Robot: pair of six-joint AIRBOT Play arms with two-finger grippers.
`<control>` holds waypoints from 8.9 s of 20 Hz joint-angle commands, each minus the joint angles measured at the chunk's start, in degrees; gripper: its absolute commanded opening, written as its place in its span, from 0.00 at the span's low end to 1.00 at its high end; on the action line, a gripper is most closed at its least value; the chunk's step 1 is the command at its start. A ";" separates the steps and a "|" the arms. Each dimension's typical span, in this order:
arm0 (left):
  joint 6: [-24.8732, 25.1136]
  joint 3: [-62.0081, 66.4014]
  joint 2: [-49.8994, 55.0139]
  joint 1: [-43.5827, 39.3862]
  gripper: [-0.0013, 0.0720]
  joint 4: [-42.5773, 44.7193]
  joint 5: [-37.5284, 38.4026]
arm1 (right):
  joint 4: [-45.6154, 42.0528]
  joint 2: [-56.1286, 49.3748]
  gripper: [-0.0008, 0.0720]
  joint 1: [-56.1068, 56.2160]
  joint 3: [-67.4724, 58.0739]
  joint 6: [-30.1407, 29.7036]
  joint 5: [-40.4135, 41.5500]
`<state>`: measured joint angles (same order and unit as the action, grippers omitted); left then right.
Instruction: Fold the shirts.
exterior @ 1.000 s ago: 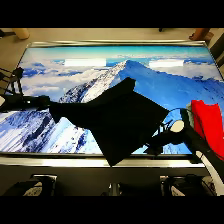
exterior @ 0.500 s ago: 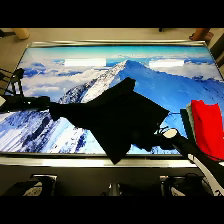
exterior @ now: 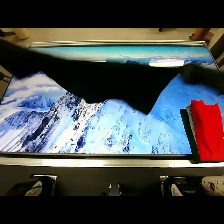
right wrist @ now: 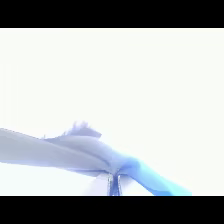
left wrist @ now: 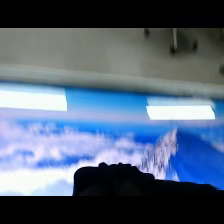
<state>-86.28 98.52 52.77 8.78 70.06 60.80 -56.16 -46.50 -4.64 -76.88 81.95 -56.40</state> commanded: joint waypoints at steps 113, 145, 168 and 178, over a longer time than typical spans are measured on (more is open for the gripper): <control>3.17 -5.99 44.59 -7.13 0.06 1.40 3.41 | -19.41 -51.32 0.03 -3.32 -16.74 9.94 -7.17; -0.96 -75.84 7.21 -11.06 0.65 -14.78 -4.13 | -22.45 -30.77 0.77 -9.55 23.89 7.32 -23.65; -0.02 -32.20 21.64 -9.05 0.05 3.50 0.00 | -17.33 -43.39 0.03 -1.92 -0.68 8.44 -6.32; 1.29 -11.23 49.13 -6.27 0.73 -7.98 5.84 | -9.68 -59.60 0.81 -3.52 -14.29 5.27 -8.22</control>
<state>-86.26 83.57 98.13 1.54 65.45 64.05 -67.83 -105.01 -7.14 -89.19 90.96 -62.63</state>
